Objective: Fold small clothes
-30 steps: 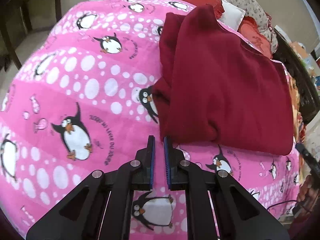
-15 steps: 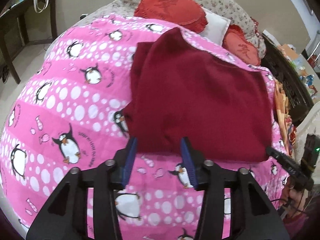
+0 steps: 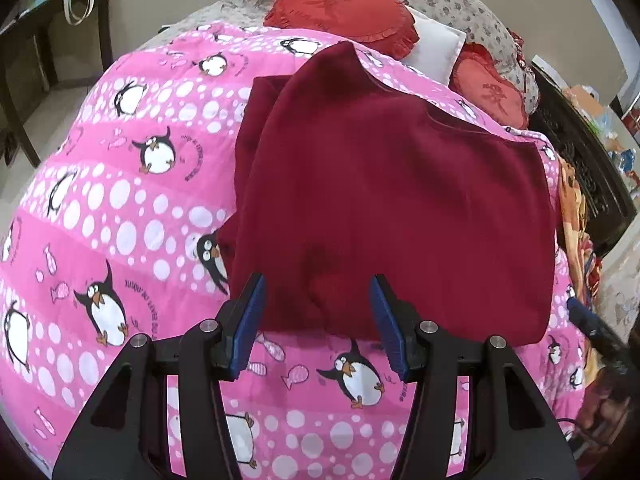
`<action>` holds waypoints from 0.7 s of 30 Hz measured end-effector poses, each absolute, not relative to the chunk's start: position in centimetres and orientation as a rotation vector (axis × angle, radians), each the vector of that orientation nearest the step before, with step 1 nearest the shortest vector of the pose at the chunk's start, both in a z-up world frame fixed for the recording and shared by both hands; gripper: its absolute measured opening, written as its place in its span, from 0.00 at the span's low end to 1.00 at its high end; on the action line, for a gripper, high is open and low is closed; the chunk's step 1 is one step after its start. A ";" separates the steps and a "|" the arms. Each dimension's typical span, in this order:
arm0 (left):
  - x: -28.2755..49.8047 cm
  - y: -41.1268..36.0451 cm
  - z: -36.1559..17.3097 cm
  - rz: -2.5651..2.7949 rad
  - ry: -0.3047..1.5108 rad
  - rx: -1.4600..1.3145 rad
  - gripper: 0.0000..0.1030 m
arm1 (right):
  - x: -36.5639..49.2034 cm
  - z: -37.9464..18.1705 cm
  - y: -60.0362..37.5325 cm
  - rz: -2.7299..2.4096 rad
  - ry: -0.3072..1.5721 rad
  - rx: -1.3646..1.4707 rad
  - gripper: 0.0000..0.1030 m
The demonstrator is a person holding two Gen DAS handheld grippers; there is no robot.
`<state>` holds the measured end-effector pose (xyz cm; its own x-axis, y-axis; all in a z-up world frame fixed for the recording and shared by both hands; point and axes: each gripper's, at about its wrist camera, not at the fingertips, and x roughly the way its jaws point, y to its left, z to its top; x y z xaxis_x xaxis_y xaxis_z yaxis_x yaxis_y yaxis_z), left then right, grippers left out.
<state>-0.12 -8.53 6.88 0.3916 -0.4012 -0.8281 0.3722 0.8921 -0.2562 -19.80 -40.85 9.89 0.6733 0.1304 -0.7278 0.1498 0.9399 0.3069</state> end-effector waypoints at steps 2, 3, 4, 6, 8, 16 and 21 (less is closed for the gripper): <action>0.0 -8.8 6.9 -0.491 1.056 -0.021 0.52 | -19.2 10.7 -40.0 -0.001 0.819 0.328 0.48; 0.1 -9.0 6.9 -0.491 1.054 -0.014 0.52 | -18.8 11.2 -39.5 0.005 0.806 0.312 0.48; 0.1 -9.2 6.9 -0.490 1.053 -0.010 0.52 | -18.5 11.5 -39.1 0.006 0.796 0.303 0.48; 0.2 -9.4 6.8 -0.490 1.050 -0.006 0.52 | -17.7 12.4 -38.6 0.008 0.774 0.296 0.48; 0.5 -9.6 6.7 -0.488 1.046 -0.004 0.52 | -16.7 12.9 -38.4 0.025 0.762 0.301 0.48; 1.4 -9.8 5.3 -0.459 1.060 0.011 0.52 | -10.8 10.1 -37.1 0.126 0.854 0.325 0.48; 2.3 -8.6 3.7 -0.457 1.106 -0.064 0.52 | -8.0 7.7 -38.8 0.034 0.912 0.299 0.48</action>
<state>2.31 -8.63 3.65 0.3657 -0.3867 -0.8466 0.3238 0.9057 -0.2738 -8.00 -38.83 7.71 0.6144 0.1557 -0.7735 0.0970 0.9580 0.2698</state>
